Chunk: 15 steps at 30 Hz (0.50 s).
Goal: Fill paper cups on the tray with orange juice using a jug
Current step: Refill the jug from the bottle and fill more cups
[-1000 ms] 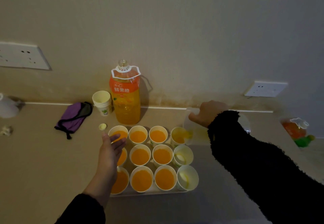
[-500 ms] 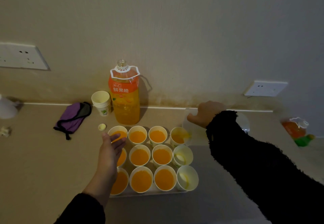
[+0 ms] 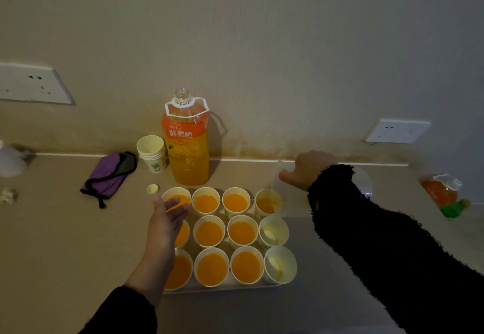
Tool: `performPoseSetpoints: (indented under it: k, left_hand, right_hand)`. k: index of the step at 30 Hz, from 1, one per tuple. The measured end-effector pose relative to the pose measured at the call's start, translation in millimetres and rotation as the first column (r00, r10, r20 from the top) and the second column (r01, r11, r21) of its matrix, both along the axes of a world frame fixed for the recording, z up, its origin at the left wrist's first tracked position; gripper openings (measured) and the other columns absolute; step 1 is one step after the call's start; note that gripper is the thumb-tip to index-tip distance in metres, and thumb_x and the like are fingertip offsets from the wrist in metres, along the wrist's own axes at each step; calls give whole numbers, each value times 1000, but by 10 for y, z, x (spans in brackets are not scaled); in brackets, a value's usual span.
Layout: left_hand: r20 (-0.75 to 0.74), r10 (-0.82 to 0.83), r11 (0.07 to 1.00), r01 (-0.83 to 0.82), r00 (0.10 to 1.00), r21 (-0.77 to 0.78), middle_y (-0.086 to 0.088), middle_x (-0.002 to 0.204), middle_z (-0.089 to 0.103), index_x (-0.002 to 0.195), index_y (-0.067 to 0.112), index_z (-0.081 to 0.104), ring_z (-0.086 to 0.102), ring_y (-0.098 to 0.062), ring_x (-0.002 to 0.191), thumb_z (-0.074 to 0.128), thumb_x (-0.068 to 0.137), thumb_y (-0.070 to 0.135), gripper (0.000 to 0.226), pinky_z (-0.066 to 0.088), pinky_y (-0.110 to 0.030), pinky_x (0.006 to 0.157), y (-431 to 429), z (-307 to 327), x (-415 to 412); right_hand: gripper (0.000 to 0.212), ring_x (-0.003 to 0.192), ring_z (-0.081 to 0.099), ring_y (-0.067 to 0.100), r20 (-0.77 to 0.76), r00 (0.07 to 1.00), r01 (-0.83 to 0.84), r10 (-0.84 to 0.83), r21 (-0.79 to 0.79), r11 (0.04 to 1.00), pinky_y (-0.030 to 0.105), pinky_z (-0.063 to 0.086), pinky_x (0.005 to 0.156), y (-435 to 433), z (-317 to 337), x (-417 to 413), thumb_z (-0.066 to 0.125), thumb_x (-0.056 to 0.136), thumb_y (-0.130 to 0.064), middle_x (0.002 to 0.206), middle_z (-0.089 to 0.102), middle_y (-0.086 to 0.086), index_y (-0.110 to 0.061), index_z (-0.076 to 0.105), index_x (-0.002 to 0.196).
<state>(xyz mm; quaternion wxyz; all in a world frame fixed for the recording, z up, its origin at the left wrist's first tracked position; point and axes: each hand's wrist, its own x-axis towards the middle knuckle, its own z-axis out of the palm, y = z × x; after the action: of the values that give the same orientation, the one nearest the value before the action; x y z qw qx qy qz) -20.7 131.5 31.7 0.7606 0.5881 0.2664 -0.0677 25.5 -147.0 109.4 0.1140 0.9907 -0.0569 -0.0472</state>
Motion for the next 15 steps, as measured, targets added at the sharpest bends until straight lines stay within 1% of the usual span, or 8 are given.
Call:
performPoseSetpoints:
  k: [2, 6, 10, 12, 15]
  left_hand:
    - [-1, -2, 1000, 2, 1000, -1, -14, 109, 63, 113, 11, 55, 57, -25, 111, 16, 100, 51, 57, 34, -37, 103, 1, -5, 0]
    - [4, -7, 1000, 7, 1000, 0, -13, 109, 63, 114, 11, 55, 57, -24, 110, 17, 100, 51, 58, 34, -36, 102, -6, 1, 1]
    - [23, -10, 1000, 10, 1000, 2, -9, 100, 65, 113, 12, 55, 58, -24, 108, 16, 100, 52, 58, 35, -35, 100, -27, -6, -2]
    - [29, -11, 1000, 11, 1000, -3, -6, 96, 66, 113, 11, 55, 58, -24, 107, 16, 99, 53, 58, 36, -33, 98, -36, -9, 0]
    - [33, -14, 1000, 14, 999, -11, -7, 97, 66, 113, 11, 55, 58, -24, 106, 17, 99, 54, 59, 36, -33, 98, -45, -5, 0]
  right_hand:
    - [60, 49, 44, 14, -2, 1000, -4, 4, -7, 1000, 21, 28, 49, 7, 7, 1, 37, 83, -65, 56, 49, 1, -12, 53, 59]
    - [59, 50, 44, 14, -5, 1000, -28, 28, -20, 999, 21, 29, 49, 13, 31, 0, 37, 83, -64, 56, 49, 1, -13, 48, 55]
    - [59, 50, 44, 15, 12, 999, -40, 41, -48, 998, 21, 30, 50, 40, 53, 14, 37, 84, -64, 57, 49, 1, -11, 53, 61]
    - [59, 54, 47, 18, 14, 999, -51, 52, -68, 996, 22, 32, 52, 59, 58, 22, 36, 83, -64, 58, 48, 1, -12, 56, 64]
    - [58, 61, 52, 21, 15, 995, -96, 98, -101, 990, 22, 33, 53, 89, 64, 22, 36, 83, -63, 57, 47, 0, -13, 59, 68]
